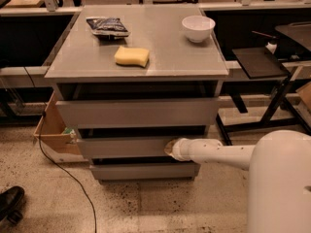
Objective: Close middle drawer
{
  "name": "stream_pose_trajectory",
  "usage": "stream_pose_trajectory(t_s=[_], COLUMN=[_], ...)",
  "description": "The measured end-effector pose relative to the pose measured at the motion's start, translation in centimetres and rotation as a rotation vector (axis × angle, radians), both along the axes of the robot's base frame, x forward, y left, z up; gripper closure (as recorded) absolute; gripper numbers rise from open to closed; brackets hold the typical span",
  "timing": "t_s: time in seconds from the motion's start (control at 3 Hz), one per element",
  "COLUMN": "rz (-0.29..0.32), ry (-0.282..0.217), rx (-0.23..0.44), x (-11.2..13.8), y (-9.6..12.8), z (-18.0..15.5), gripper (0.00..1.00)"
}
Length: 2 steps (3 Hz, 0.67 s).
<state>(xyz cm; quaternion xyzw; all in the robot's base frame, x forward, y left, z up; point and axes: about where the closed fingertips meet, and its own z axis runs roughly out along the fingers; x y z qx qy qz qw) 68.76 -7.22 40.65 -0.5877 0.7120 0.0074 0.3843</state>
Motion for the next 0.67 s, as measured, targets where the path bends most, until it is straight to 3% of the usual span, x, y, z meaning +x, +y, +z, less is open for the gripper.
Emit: stream_pose_trajectory(t_s=[0.67], rz=[-0.016], ry=[0.095], rx=[0.058], x=[-4.9], y=[-1.5], z=[1.6], gripper=[1.00])
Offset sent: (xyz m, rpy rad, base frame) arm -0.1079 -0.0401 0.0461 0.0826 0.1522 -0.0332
